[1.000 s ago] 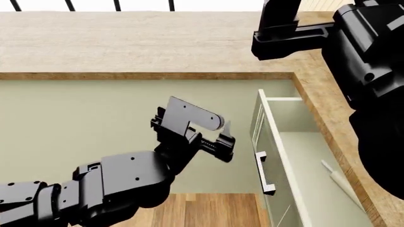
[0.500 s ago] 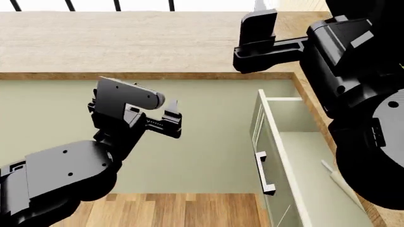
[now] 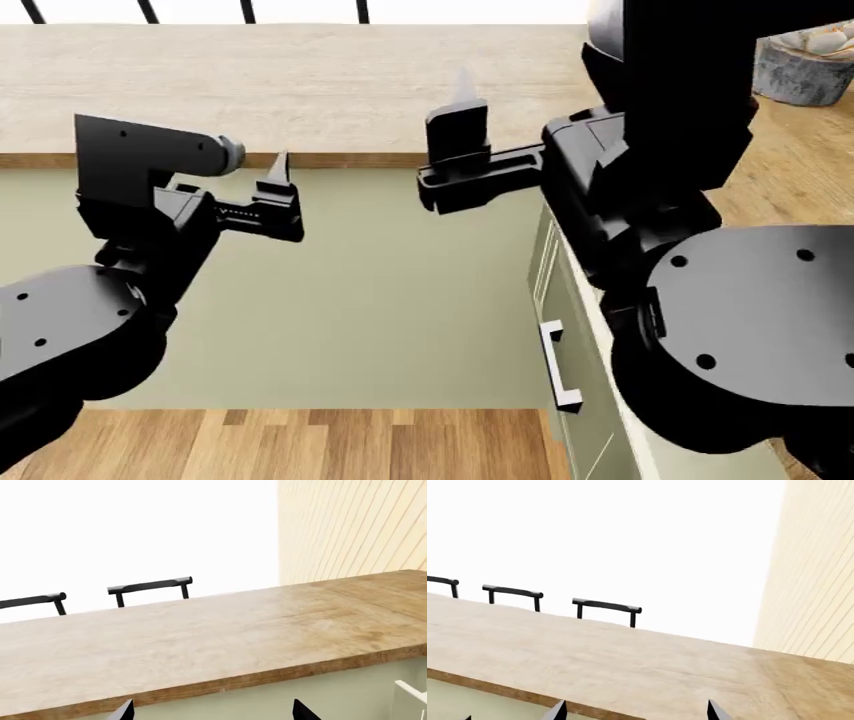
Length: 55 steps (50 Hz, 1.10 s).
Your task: Close the left drawer.
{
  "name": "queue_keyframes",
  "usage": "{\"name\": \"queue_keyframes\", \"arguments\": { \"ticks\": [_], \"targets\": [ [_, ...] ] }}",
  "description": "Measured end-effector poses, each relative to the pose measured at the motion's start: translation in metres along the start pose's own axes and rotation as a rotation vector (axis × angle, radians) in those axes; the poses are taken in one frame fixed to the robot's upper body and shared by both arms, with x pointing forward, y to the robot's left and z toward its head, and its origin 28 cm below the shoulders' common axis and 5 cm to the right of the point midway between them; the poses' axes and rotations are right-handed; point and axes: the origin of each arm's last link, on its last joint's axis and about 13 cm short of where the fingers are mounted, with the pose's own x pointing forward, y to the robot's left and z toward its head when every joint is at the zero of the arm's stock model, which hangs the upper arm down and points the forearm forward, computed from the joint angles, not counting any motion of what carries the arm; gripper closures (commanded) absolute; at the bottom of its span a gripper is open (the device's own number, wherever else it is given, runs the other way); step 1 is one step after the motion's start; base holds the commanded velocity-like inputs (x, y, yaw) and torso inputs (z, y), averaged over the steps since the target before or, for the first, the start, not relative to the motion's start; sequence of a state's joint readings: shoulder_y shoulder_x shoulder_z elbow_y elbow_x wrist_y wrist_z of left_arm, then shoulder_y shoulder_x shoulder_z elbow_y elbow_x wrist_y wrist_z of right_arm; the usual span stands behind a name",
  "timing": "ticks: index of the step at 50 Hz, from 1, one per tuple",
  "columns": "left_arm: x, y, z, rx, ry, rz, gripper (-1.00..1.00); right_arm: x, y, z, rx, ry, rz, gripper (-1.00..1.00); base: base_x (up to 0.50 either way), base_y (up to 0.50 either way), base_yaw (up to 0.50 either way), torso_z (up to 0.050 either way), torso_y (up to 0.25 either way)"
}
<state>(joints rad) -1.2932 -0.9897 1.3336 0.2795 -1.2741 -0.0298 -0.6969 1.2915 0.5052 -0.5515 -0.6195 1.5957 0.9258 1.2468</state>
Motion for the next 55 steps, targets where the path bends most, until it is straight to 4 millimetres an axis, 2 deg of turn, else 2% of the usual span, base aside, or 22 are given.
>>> {"name": "queue_keyframes", "arguments": {
  "ticks": [19,55],
  "targets": [
    [-0.003,0.011,0.009,-0.010,-0.026,0.039,-1.00,-0.001,0.021,-0.033,0.018,0.124,0.037,-1.00,0.00,0.00,0.00,0.000,0.000],
    [-0.004,0.008,0.009,-0.020,-0.025,0.020,-1.00,0.003,0.045,-0.103,0.049,0.352,0.034,-1.00,0.00,0.00,0.00,0.000,0.000]
  ]
}}
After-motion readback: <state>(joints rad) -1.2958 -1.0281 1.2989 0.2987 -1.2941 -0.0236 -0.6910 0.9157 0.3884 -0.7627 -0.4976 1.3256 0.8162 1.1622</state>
